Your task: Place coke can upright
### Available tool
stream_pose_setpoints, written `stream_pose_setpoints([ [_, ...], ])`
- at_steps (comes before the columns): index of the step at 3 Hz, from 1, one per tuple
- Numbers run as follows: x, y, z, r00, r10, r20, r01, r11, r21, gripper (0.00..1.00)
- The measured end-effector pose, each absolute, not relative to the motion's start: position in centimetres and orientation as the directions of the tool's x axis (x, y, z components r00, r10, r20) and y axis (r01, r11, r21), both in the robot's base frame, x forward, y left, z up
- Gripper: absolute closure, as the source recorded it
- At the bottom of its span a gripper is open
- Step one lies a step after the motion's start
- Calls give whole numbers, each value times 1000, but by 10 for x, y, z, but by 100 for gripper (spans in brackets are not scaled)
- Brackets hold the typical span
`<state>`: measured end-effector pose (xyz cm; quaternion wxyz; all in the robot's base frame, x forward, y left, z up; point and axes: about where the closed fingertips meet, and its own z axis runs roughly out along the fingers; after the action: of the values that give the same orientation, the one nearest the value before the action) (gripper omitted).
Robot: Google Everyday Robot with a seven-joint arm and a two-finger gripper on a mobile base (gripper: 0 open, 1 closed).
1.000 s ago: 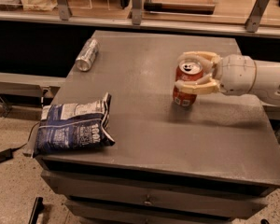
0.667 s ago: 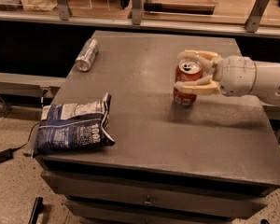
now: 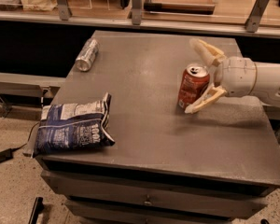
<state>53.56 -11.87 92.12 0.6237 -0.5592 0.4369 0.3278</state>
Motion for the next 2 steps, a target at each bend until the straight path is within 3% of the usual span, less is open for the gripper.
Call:
stream_pose_setpoints([
  [2, 538, -210, 946, 245, -286, -926, -861, 375, -343, 0],
])
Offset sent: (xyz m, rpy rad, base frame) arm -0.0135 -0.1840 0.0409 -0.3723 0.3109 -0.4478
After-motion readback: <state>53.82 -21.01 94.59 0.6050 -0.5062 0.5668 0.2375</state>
